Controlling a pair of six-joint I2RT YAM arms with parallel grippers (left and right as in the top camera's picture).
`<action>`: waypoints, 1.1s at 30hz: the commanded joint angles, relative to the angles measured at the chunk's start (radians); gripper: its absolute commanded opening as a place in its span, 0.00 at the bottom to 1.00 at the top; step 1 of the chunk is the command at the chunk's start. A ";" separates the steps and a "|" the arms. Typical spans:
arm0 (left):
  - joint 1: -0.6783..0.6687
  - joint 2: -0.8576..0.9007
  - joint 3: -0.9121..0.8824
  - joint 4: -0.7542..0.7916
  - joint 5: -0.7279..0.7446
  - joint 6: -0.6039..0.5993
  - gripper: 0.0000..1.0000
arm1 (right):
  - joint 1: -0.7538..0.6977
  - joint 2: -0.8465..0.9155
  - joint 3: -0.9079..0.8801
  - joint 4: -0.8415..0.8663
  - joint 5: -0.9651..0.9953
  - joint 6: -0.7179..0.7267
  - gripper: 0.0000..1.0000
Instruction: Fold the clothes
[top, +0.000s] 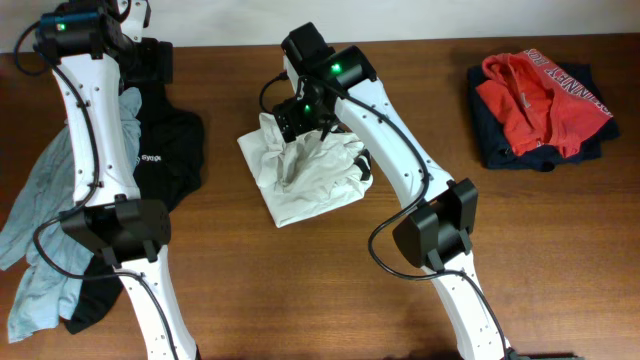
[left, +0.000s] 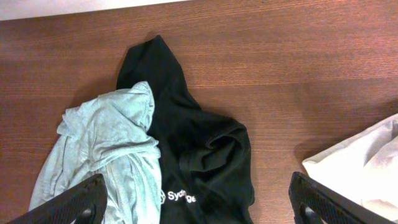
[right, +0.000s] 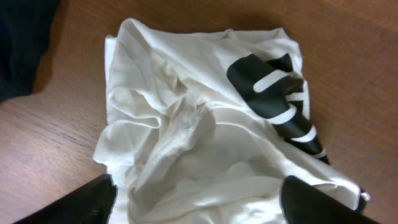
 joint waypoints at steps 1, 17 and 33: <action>0.003 -0.039 0.004 0.003 0.012 -0.013 0.93 | 0.030 -0.027 -0.039 0.001 0.012 -0.017 0.80; 0.003 -0.039 0.003 0.003 0.045 -0.013 0.93 | 0.051 -0.010 -0.293 0.189 0.066 0.016 0.62; 0.003 -0.039 0.004 -0.002 0.045 -0.013 0.93 | 0.050 -0.010 -0.380 0.483 0.185 0.055 0.52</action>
